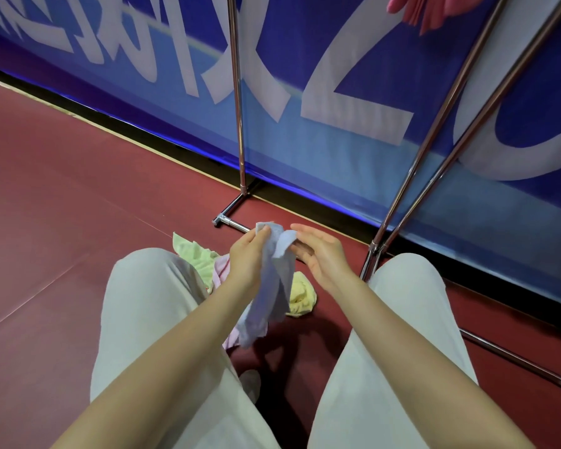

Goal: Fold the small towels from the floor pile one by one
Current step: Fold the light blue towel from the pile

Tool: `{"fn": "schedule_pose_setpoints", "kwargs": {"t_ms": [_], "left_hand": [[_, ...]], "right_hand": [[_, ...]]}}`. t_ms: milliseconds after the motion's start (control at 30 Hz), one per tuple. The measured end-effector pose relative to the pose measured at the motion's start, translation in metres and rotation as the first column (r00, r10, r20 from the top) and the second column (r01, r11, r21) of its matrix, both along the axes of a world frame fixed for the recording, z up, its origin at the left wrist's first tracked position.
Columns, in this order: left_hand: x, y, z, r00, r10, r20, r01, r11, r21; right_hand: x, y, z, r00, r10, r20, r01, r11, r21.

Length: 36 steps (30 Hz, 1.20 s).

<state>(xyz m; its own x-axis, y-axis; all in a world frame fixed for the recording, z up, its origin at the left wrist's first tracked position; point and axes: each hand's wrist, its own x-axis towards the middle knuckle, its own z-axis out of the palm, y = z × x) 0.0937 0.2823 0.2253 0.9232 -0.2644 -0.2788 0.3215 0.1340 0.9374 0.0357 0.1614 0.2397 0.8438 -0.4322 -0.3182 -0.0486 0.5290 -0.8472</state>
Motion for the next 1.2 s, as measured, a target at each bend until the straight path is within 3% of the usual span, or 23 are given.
{"fn": "schedule_pose_setpoints", "kwargs": {"t_ms": [133,267,467,567,633,867,1000,1200], "left_hand": [[0.005,-0.009,0.002,0.995,0.05,-0.083,-0.059,0.993,-0.104],[0.009,-0.014,0.003,0.983,0.025,-0.183,-0.057,0.984,-0.171],[0.012,-0.022,-0.002,0.974,-0.015,-0.224,-0.023,0.986,-0.163],[0.014,-0.022,-0.002,0.972,-0.003,-0.234,-0.026,0.992,-0.122],[0.014,-0.021,-0.002,0.974,0.001,-0.225,-0.028,0.993,-0.117],[0.02,-0.014,-0.004,0.969,0.036,-0.242,-0.052,0.997,-0.057],[0.021,-0.009,-0.01,0.988,0.013,-0.154,-0.009,1.0,0.024],[0.01,-0.01,-0.003,0.989,-0.143,-0.034,0.138,0.983,-0.117]], "right_hand": [[0.007,0.006,0.002,1.0,0.019,-0.019,-0.023,0.984,-0.175],[0.011,0.005,0.0,0.999,0.034,-0.022,-0.04,0.899,-0.436],[0.011,-0.004,-0.008,0.998,0.055,-0.04,-0.065,0.629,-0.775],[0.013,-0.006,-0.007,0.997,0.064,-0.045,-0.071,0.497,-0.865],[0.014,-0.008,-0.005,0.998,0.05,-0.035,-0.054,0.463,-0.885],[0.015,-0.01,-0.01,0.997,0.037,-0.072,-0.078,0.657,-0.75],[0.014,-0.004,-0.008,0.998,0.017,-0.059,-0.051,0.76,-0.648],[0.012,0.005,-0.005,0.978,0.15,-0.143,-0.196,0.891,-0.409]]}}
